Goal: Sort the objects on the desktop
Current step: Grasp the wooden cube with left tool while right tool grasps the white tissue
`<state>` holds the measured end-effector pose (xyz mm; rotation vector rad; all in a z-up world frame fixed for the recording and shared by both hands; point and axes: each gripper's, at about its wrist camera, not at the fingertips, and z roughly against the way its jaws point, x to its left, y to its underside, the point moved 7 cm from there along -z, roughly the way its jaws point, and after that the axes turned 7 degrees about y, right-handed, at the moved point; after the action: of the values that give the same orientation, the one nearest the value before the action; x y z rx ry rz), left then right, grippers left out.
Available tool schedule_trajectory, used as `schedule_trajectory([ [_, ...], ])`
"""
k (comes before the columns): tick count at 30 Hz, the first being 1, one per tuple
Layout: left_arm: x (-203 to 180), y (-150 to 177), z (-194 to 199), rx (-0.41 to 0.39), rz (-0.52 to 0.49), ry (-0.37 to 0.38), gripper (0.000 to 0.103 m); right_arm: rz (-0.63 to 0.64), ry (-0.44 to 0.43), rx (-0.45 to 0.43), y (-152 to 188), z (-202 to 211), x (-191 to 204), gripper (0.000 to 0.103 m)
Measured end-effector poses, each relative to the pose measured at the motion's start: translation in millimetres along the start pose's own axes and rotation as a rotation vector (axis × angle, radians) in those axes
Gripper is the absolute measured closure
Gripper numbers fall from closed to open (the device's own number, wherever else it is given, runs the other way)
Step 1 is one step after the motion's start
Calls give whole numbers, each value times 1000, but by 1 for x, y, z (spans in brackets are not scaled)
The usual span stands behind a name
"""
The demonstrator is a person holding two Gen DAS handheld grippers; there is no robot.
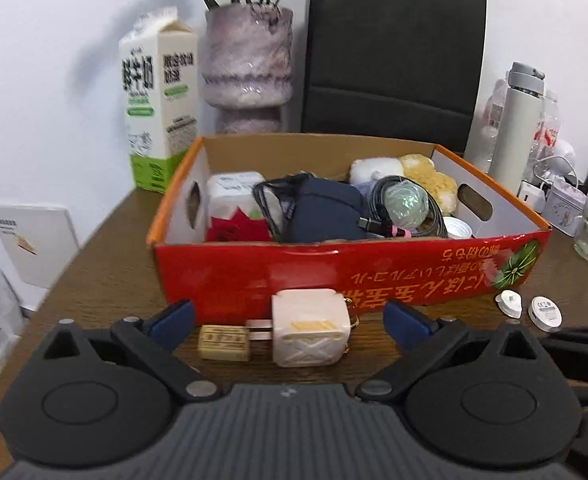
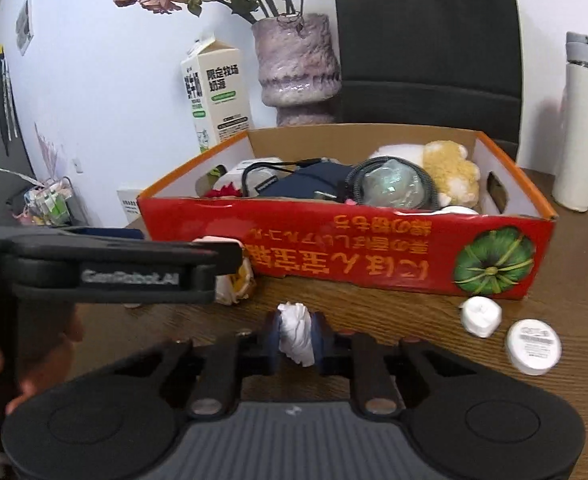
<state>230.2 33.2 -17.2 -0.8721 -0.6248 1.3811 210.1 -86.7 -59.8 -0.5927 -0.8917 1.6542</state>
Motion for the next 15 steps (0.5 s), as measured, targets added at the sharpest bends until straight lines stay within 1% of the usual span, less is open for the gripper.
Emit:
schedule_trajectory([
  [2,0,2,-3,-17,-3,1,4,-8,18,-27,0,8,-6,88],
  [3,-1,4,-3,-22,-6,9,6,-15,24,-32,-1,10,-8,89],
  [5,-5,10,0,-37,-26,39,7,-28,39,-45,-1,15,-12,89],
  [7,-8,13,3,-53,-56,35,10,-36,56,-56,-1,20,-15,89],
  [9,-11,14,4,-70,-85,9,11,-49,69,-61,-2,21,-16,89],
  [10,-13,14,3,-70,-92,2,15,-57,74,-71,-3,22,-17,89],
  [13,-14,13,0,-59,-77,21,24,-56,107,-110,-5,25,-18,89],
  [14,-13,13,0,-55,-72,23,28,-48,113,-123,-6,27,-17,89],
  [15,-12,13,-1,-50,-65,16,36,-42,116,-136,-6,30,-16,89],
])
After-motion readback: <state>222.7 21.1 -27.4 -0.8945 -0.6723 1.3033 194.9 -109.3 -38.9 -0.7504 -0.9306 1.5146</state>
